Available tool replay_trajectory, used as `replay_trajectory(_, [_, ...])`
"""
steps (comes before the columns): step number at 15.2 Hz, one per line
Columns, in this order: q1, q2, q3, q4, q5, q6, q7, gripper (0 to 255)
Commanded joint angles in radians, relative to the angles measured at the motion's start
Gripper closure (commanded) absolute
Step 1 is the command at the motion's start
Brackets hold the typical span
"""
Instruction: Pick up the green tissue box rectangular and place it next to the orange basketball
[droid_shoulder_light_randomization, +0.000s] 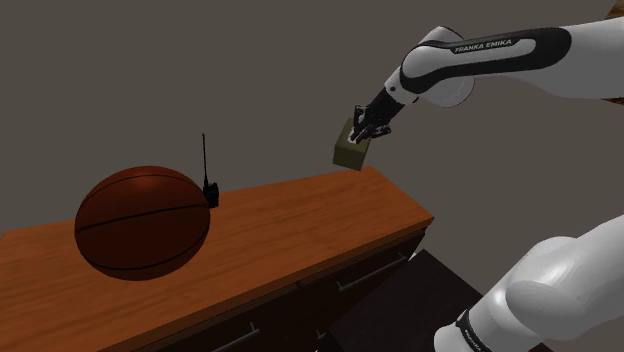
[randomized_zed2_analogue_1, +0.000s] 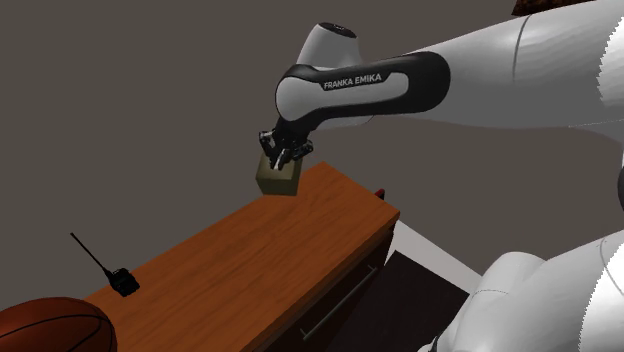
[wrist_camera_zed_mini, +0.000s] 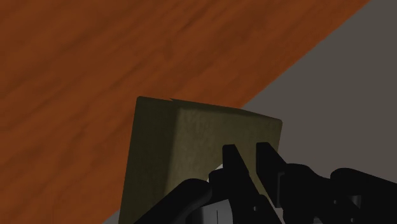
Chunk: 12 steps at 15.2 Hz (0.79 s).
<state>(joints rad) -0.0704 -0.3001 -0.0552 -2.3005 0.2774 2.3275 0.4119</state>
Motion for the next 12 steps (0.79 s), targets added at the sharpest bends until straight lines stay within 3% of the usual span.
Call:
replay_trajectory(1, [-0.002, -0.01, 0.001, 0.018, -0.007, -0.028, 0.009, 255])
replay_trajectory(12, [-0.011, -0.032, 0.002, 0.145, -0.034, -0.173, 0.049, 255])
